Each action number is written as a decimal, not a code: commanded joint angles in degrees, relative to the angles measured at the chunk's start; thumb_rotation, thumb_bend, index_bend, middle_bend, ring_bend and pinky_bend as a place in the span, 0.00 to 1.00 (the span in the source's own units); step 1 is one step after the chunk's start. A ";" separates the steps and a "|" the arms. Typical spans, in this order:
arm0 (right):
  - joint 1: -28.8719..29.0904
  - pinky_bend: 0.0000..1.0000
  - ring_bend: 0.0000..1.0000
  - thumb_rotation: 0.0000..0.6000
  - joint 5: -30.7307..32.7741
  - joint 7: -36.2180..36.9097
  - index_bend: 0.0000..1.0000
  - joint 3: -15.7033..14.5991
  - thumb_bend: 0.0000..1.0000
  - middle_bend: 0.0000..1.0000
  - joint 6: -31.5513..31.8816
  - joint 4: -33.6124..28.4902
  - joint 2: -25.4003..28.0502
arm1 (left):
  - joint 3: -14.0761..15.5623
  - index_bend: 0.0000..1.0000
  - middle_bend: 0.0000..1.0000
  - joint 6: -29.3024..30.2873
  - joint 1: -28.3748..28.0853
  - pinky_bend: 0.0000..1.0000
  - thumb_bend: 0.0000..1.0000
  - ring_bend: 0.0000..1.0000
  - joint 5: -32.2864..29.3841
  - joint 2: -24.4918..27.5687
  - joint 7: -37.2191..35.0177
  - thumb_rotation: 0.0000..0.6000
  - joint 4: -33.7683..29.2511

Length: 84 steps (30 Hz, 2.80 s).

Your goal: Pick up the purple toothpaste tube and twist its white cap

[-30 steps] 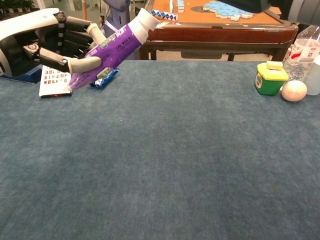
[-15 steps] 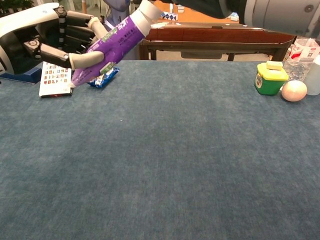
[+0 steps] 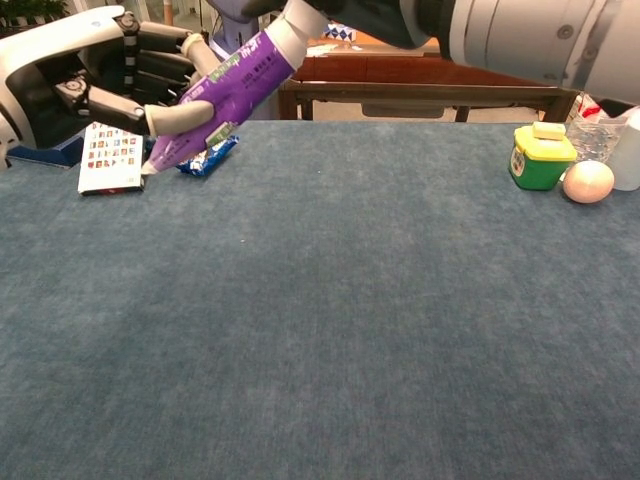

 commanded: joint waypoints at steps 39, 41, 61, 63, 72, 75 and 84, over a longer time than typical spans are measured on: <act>-1.49 0.00 0.00 0.19 -6.69 9.51 0.00 0.51 0.01 0.00 10.86 9.51 -13.04 | -3.15 0.67 0.82 -1.47 0.03 0.47 0.49 0.56 -4.91 0.92 -6.31 1.00 -0.86; -1.50 0.00 0.00 0.19 -6.81 10.08 0.00 0.60 0.01 0.00 11.04 9.87 -13.41 | -3.29 0.67 0.82 -1.50 0.04 0.47 0.49 0.56 -5.06 0.89 -6.49 1.00 -0.84; -1.76 0.00 0.00 0.19 -9.47 16.76 0.00 0.99 0.02 0.00 14.58 15.01 -18.10 | -4.54 0.67 0.82 -2.49 0.13 0.47 0.50 0.56 -6.51 1.58 -8.99 1.00 -1.46; -1.79 0.00 0.00 0.19 -9.97 16.81 0.00 0.74 0.02 0.00 14.41 14.75 -17.65 | -4.40 0.67 0.82 -2.64 0.14 0.47 0.50 0.56 -6.39 1.80 -8.62 1.00 -1.38; -3.48 0.00 0.00 0.19 -10.50 10.72 0.00 0.72 0.02 0.00 13.36 8.54 -8.88 | -2.36 0.67 0.82 -4.55 -0.22 0.47 0.50 0.56 -4.91 2.88 -5.05 1.00 0.83; -4.23 0.00 0.00 0.19 -9.82 8.75 0.00 0.67 0.02 0.00 12.81 6.82 -5.96 | -1.61 0.67 0.82 -5.18 -0.55 0.47 0.49 0.56 -4.23 2.77 -3.49 1.00 2.13; -7.50 0.00 0.00 0.19 -9.30 3.88 0.00 -1.52 0.02 0.00 12.11 2.93 2.30 | 2.36 0.64 0.78 -9.94 -2.83 0.47 0.49 0.53 -1.81 1.44 5.22 1.00 8.79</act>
